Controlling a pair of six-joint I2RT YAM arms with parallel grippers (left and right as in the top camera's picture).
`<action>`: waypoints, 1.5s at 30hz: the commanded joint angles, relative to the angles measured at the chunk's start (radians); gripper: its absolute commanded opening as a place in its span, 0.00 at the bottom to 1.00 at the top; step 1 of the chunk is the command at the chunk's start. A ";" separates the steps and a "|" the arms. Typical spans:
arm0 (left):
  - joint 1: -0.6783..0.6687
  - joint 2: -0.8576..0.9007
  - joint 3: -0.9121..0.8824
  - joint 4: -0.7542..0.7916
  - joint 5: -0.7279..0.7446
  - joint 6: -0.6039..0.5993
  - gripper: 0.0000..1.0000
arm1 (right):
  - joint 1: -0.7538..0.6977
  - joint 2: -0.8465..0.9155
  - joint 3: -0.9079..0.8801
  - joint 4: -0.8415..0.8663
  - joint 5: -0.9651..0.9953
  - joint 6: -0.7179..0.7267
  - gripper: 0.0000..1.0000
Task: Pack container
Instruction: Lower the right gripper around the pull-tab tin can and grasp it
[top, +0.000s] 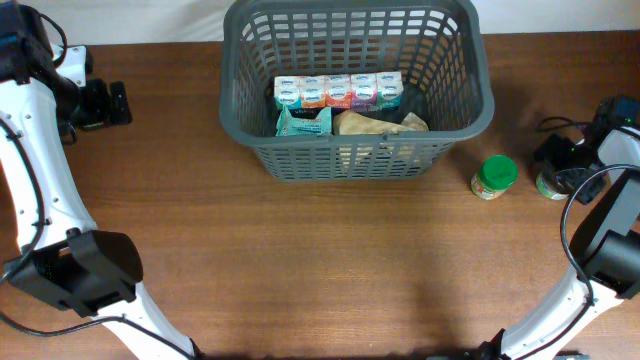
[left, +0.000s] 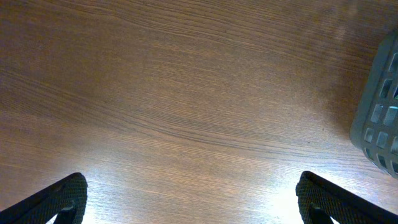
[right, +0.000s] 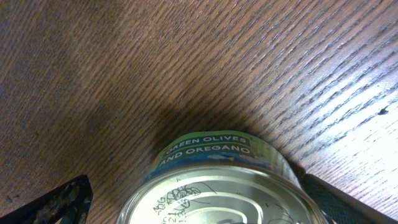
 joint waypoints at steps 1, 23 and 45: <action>0.006 -0.003 -0.008 0.000 0.011 -0.013 0.99 | 0.003 0.013 -0.030 -0.031 -0.014 0.003 0.99; 0.006 -0.003 -0.008 0.000 0.011 -0.013 0.99 | 0.003 0.013 -0.029 -0.080 0.091 0.081 0.99; 0.006 -0.003 -0.008 0.000 0.011 -0.013 0.99 | 0.003 0.013 -0.027 -0.026 0.091 0.082 0.99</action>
